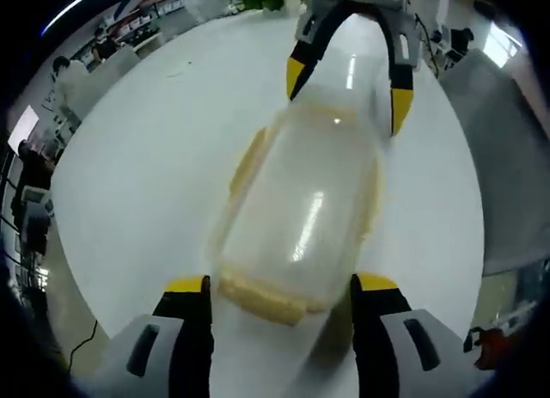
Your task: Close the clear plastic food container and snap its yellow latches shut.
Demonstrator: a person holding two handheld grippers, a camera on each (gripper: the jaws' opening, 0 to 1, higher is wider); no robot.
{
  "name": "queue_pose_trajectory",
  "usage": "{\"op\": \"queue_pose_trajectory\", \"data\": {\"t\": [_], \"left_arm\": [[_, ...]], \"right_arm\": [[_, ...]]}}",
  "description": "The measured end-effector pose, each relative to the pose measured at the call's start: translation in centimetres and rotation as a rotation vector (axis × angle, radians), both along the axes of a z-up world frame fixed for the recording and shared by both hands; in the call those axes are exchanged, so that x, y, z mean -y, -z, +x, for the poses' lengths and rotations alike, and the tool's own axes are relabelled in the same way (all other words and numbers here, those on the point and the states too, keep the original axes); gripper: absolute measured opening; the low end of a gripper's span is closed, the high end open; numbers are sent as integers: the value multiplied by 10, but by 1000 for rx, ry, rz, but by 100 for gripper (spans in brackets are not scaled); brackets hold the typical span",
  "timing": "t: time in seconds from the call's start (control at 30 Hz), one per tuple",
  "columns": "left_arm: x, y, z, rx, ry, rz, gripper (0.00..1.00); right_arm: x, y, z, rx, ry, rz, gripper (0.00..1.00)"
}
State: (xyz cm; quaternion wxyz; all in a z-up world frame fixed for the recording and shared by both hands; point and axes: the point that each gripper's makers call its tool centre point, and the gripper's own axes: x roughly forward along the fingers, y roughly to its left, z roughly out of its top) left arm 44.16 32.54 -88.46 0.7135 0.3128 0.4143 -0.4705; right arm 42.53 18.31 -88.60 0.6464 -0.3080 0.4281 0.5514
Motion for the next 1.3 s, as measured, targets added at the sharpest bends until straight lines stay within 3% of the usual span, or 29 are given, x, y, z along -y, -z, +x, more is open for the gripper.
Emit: {"op": "queue_pose_trajectory", "data": {"t": [0.27,0.37,0.47,0.67,0.77,0.8,0.93,1.1,1.3], "left_arm": [[7,-1,-8,-32,18,-22,60],[10,-1,-9,-45,11,-30,60],[12,-2,-10,-42,27,-27,59],[13,-2,-12,-49,55,-14,58],[11,-2,-13,-56,87,4,58],[11,-2,-14,-60,106,16,58],[9,0,-12,-63,105,31,57],[7,0,-11,-64,108,30,57],[8,2,-10,-71,113,59,57]], "right_arm": [[2,6,8,34,-10,-32,62],[6,8,10,75,-67,-59,60],[5,7,11,60,-67,-45,57],[10,6,10,59,-161,-72,52],[15,5,8,59,-236,-101,40],[8,4,7,44,-223,-61,38],[13,2,10,24,-208,-64,38],[13,4,8,62,-221,-84,38],[15,4,9,65,-233,-52,38]]}}
